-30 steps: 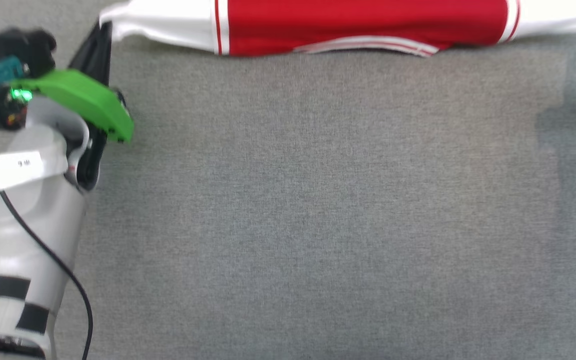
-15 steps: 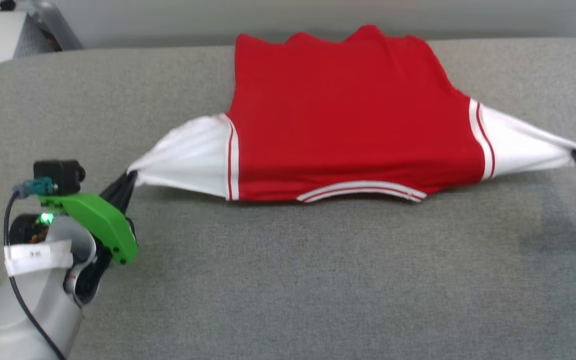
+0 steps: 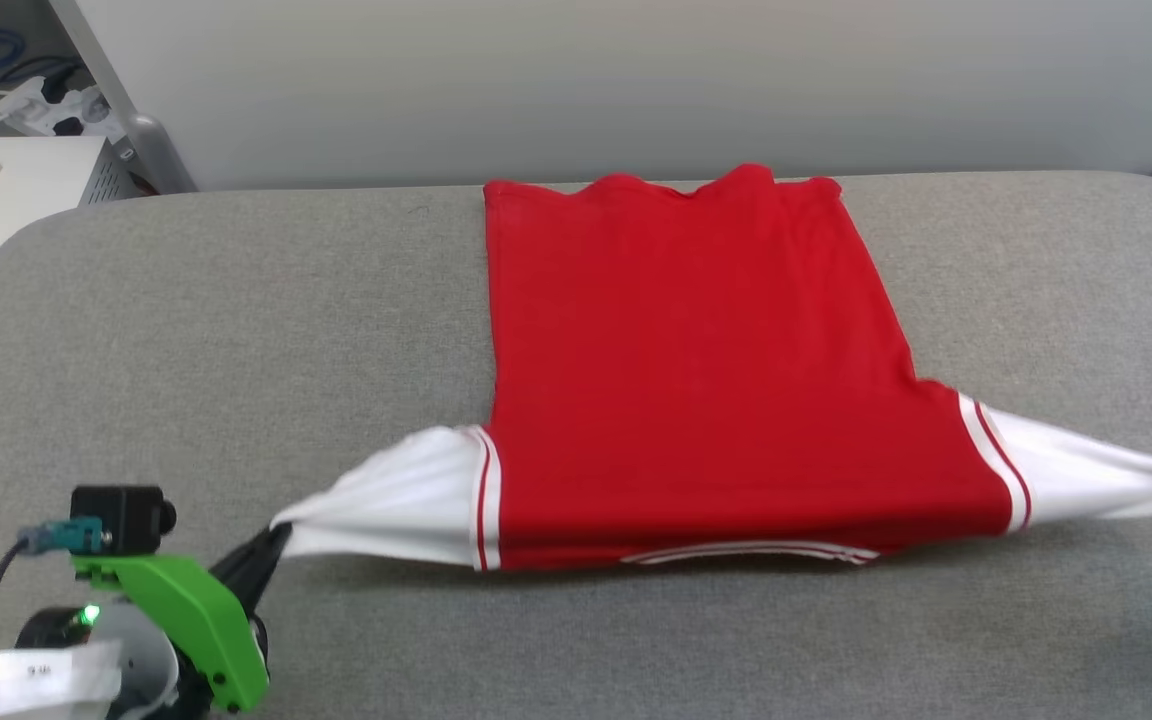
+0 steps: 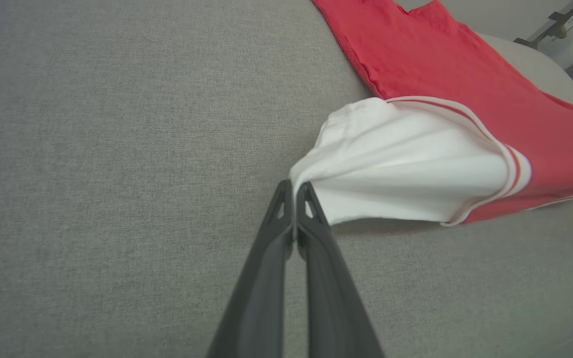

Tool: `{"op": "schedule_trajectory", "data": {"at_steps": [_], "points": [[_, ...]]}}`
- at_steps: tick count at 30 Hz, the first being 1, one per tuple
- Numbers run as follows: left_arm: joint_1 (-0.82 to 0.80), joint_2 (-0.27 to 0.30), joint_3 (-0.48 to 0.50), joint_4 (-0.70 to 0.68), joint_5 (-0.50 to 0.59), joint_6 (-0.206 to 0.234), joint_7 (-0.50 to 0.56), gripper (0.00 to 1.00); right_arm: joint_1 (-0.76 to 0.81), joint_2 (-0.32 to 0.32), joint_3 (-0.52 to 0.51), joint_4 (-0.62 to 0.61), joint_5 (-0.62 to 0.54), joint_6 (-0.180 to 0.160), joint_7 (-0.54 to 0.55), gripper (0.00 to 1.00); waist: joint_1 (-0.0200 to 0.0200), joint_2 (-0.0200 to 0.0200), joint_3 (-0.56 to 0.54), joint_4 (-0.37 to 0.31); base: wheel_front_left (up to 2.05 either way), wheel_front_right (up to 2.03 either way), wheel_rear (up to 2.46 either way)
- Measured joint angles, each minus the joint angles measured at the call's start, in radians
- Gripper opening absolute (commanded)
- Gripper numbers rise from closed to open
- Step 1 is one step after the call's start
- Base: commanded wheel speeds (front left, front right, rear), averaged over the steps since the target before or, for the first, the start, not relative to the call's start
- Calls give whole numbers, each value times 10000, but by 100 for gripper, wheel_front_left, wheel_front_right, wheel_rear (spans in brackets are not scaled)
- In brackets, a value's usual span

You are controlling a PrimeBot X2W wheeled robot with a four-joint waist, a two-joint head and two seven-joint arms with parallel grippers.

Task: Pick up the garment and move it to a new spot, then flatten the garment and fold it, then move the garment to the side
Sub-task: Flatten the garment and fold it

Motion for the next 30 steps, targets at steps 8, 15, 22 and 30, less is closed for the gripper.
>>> {"op": "schedule_trajectory", "data": {"at_steps": [8, 15, 22, 30], "points": [[1544, 449, -190, -2228, -594, 598, 1080, 0, 2282, 368, -1998, -2040, -370, -8, 1599, 0, 0, 0, -4, 118, 0, 0, 0], [1499, 472, -447, -2917, -700, 711, 1712, 0, 2629, 1231, -2876, -3369, -1122, -12, 2573, 15, 1, 0, 441, 216, 0, 0, 0], [1192, 775, -558, -3576, -978, 545, 2341, 0, 2294, 1344, -3110, -4539, -1377, -79, 3662, 100, 0, 0, 1138, 374, 0, 0, 0], [828, 1158, -865, -5009, -408, 1118, 3162, 0, -35, 1026, -2834, -5348, -1258, -79, 5200, 100, 1, 0, 2308, 672, 0, 0, 0]]}}
